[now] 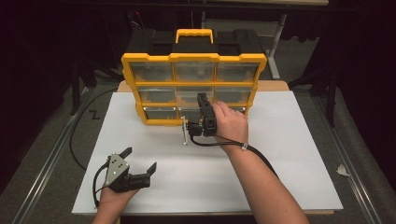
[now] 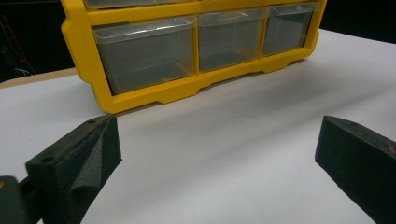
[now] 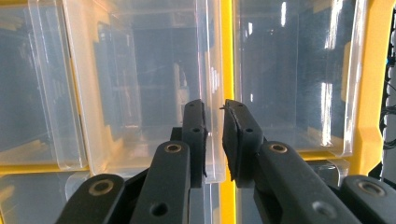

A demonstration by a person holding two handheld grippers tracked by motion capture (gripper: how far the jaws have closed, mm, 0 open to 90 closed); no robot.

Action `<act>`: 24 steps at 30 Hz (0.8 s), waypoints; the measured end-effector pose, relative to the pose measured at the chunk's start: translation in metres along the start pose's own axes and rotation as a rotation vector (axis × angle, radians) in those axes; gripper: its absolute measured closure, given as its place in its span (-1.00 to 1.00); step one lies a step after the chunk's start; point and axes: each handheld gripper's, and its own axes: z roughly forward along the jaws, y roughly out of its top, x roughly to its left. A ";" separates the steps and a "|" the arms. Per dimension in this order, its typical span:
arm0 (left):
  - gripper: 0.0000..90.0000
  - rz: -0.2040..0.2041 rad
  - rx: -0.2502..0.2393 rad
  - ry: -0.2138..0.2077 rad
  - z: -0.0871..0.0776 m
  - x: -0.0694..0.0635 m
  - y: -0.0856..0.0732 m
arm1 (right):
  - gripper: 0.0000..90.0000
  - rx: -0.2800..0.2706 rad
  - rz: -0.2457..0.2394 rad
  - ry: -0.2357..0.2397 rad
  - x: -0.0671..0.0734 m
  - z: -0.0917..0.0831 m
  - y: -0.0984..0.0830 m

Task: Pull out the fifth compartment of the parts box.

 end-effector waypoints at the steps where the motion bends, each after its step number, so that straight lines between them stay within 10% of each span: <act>1: -0.98 0.000 0.000 0.000 0.000 0.000 0.000 | 0.80 0.000 0.000 0.000 0.000 0.000 0.000; 17: -0.98 -0.002 -0.001 0.001 0.000 0.000 0.000 | 0.67 0.004 0.029 0.033 -0.003 -0.003 0.000; 24: -0.98 -0.002 -0.001 0.001 0.000 0.000 0.000 | 0.10 -0.030 0.075 0.048 -0.010 -0.004 0.008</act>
